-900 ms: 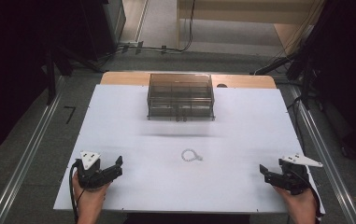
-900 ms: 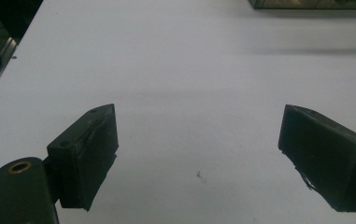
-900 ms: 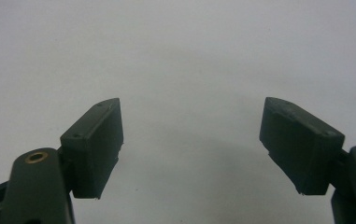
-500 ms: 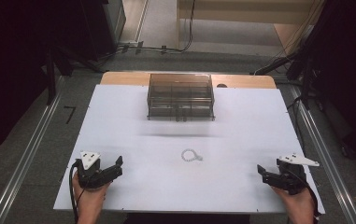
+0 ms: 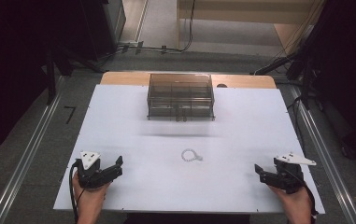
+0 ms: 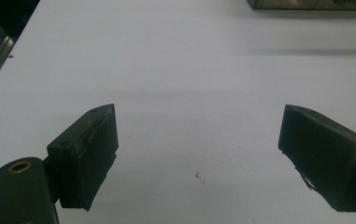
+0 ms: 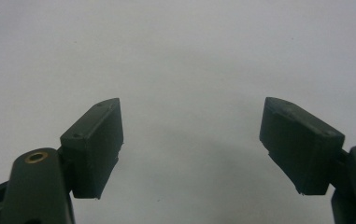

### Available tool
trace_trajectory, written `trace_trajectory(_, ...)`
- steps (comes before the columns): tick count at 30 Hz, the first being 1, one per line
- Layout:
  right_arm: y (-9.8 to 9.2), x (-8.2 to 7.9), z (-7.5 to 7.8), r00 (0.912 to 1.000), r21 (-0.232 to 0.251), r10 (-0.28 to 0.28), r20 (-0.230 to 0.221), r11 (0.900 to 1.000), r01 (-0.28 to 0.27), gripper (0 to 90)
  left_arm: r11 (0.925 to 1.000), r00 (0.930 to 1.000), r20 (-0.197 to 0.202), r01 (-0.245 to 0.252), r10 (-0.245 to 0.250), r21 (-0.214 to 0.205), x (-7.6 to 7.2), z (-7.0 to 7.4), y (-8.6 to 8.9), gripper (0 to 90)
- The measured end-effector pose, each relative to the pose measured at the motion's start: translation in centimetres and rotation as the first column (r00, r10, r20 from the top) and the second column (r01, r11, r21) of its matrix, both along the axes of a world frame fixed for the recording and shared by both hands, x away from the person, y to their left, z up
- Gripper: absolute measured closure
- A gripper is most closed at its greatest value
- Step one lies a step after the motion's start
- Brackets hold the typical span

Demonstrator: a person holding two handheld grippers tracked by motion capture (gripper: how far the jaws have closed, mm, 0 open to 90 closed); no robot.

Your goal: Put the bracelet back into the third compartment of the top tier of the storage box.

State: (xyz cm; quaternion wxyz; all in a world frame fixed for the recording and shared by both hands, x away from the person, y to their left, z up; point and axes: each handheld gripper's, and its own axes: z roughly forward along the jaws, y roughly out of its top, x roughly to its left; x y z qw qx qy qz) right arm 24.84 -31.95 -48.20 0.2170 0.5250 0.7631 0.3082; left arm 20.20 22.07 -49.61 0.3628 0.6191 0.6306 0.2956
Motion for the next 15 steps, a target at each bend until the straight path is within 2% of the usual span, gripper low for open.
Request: trace_trajectory(15,1.1,0.4,0.0,0.9997,-0.001,0.026,-0.004,0.9997,-0.026,20.3,1.0,1.0,-0.001,0.002,-0.002,-0.009,0.1,-0.1,0.0,12.2)
